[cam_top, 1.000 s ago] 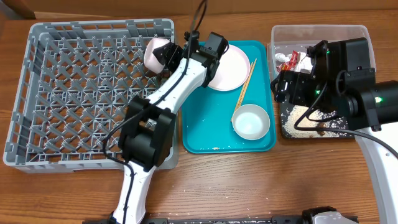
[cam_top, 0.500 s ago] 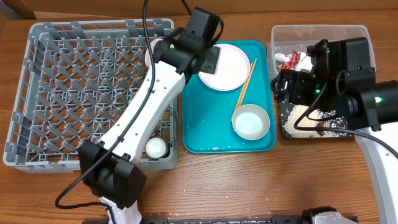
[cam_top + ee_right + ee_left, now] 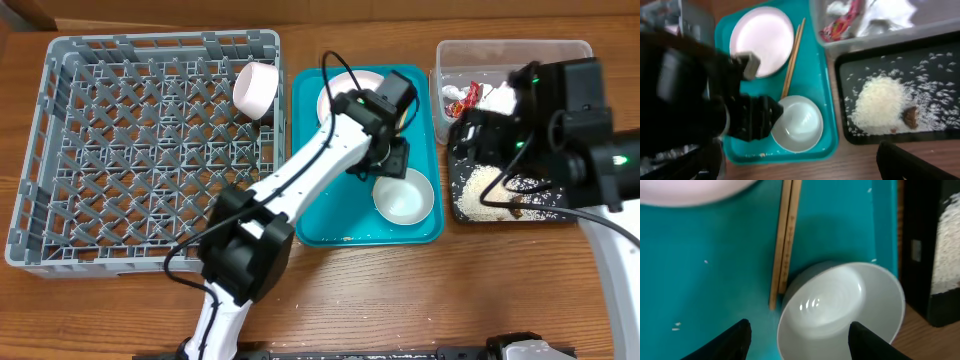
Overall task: Sort waste into correct bins and load items into the dishwasher
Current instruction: 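Grasp the small white bowl on the teal tray with the left gripper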
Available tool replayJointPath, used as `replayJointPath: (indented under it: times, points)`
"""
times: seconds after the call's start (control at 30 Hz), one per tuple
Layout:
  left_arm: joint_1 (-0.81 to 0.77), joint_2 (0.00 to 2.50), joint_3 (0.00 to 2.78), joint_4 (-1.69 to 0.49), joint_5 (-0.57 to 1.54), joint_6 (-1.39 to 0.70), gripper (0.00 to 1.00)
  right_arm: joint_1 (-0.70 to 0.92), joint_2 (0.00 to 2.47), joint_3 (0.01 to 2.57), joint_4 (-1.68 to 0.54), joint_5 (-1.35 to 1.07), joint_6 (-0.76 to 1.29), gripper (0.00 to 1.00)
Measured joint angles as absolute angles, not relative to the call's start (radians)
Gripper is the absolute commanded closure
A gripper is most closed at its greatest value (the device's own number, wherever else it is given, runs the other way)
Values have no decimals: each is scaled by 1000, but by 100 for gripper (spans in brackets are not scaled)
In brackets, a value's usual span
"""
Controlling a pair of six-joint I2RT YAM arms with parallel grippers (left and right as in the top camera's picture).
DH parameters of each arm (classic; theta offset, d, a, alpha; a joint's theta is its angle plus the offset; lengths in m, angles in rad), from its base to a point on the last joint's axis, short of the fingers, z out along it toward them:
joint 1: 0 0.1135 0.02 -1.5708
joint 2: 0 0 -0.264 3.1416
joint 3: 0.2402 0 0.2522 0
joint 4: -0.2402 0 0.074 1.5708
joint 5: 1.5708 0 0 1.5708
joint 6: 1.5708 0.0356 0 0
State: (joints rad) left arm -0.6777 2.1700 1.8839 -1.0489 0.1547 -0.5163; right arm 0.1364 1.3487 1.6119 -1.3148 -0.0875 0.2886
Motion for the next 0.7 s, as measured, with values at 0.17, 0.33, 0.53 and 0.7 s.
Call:
replayJointPath:
  times: [0.17, 0.33, 0.53, 0.7]
  points:
    - [-694, 2187, 1883, -1073, 120, -539, 47, 5, 1333, 1802, -1389, -45, 306, 0]
    - [-701, 2187, 1883, -1074, 44, -551, 54, -97, 1266, 1850, -1431, -29, 312, 0]
    - [-714, 2188, 1842, -1037, 2, -552, 59, -131, 1256, 1851, -1475, -23, 314, 0]
    - [-721, 2194, 1811, -1013, -6, -552, 68, -131, 1263, 1851, -1477, -22, 314, 0]
